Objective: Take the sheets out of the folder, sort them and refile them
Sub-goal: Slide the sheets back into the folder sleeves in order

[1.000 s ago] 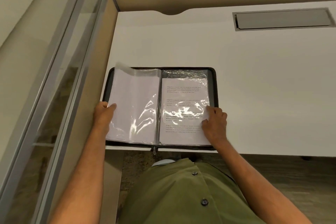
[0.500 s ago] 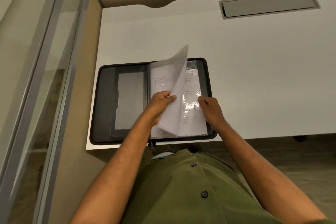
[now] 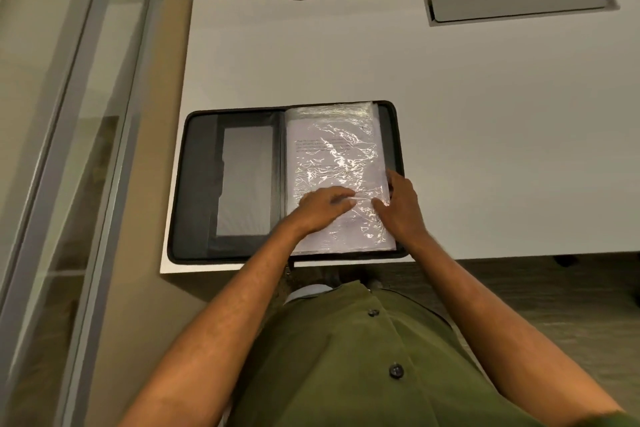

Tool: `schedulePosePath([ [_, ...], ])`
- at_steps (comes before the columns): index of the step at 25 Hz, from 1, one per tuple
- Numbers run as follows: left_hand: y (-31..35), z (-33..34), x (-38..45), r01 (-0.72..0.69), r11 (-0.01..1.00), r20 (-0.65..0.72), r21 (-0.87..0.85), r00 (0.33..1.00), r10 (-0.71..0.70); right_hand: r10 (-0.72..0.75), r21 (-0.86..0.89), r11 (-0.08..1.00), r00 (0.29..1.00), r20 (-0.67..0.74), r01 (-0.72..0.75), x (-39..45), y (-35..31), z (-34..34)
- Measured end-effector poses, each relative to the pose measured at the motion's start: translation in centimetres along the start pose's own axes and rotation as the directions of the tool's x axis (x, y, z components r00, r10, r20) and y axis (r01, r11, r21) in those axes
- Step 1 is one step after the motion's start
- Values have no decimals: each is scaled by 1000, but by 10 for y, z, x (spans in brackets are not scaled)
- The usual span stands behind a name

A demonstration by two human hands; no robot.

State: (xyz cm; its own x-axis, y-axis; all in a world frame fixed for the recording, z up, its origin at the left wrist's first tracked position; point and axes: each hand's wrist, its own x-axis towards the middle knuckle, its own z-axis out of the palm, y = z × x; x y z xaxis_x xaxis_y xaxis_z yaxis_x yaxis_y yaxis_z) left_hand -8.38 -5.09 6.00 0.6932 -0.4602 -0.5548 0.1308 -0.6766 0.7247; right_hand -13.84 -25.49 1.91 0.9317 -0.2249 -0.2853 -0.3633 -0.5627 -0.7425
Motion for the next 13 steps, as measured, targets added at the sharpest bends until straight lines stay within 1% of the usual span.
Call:
schedulePosePath([
  [1, -9, -11, -4, -8, 999, -98, -47, 995, 3, 3, -49, 999, 1000, 3, -3, -4, -2, 0],
  [2, -20, -26, -9, 7, 999, -243, -35, 970, -15, -8, -85, 996, 1000, 5, 8, -5, 1, 1],
  [3, -33, -41, -13, 62, 998, -402, 20, 914, -49, -22, -116, 993, 1000, -1, 22, -5, 1, 2],
  [4, -48, -59, -17, 157, 986, -539, 61, 837, -99, -38, -137, 990, 999, -10, 37, -5, 4, 3],
  [5, -65, -77, -24, 268, 962, -635, 51, 752, -176, -45, -156, 987, 999, -12, 43, -3, 5, 3],
  [6, -82, -93, -30, 374, 927, -690, -1, 671, -271, -60, -163, 985, 998, -12, 57, -1, 8, 4],
  [7, -99, -107, -38, 470, 880, -713, -66, 595, -371, -61, -162, 985, 998, -6, 60, 1, 9, 4],
  [8, -115, -117, -45, 545, 830, -715, -118, 533, -452, -61, -153, 986, 998, -3, 59, 3, 12, 4],
  [9, -127, -122, -52, 595, 789, -707, -153, 492, -508, -58, -148, 987, 998, -2, 57, 4, 13, 4],
  [10, -137, -123, -57, 620, 766, -701, -171, 470, -537, -59, -144, 988, 998, 0, 59, 5, 15, 4],
  [11, -144, -122, -61, 631, 757, -699, -172, 463, -545, -63, -149, 987, 998, 2, 62, 6, 17, 3],
  [13, -154, -119, -65, 634, 754, -717, -171, 445, -537, -83, -163, 983, 996, 17, 85, 9, 20, 3],
])
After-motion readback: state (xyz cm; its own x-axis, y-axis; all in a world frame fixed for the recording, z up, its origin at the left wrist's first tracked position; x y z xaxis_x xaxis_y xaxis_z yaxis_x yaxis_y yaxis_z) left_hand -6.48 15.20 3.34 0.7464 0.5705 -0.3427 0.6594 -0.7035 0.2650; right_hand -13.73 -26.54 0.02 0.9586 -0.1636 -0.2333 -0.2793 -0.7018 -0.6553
